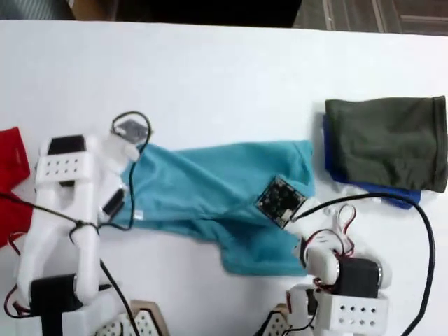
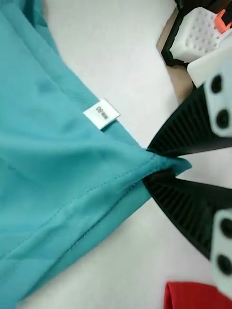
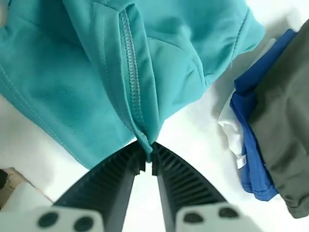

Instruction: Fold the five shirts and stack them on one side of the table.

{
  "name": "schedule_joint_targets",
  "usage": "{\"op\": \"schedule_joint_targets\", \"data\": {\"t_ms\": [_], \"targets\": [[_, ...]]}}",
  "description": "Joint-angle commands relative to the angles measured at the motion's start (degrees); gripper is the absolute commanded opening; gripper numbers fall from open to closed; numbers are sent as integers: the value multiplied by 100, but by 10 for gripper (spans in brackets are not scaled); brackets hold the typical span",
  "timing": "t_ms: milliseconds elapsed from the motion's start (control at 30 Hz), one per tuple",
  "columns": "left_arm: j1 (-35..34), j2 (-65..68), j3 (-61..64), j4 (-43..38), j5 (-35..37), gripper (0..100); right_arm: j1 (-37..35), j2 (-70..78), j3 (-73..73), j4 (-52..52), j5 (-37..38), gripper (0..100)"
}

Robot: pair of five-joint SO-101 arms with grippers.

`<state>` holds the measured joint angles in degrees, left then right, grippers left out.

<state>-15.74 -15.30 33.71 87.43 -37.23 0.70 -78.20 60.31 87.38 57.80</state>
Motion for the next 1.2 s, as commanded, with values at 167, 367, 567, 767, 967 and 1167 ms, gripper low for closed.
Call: {"op": "schedule_joint_targets", "data": {"t_ms": [167,367,567,767,967,1167], "targets": [[-70,-264,567,-475,-62,26,4,391,290,13,457,21],[-79,-264,567,-484,-62,26,40,1024,536,-75,818,21],[-229,-290,497,-457,-62,48,22,1033,527,-101,818,24],[-237,-299,-136,-9,-44,209,48,1033,316,-75,818,94],[-237,-281,-2229,888,-9,211,4,1033,-730,-48,826,176],[-149,-79,-3547,809,185,210,13,1095,-1705,-435,730,132]]}}
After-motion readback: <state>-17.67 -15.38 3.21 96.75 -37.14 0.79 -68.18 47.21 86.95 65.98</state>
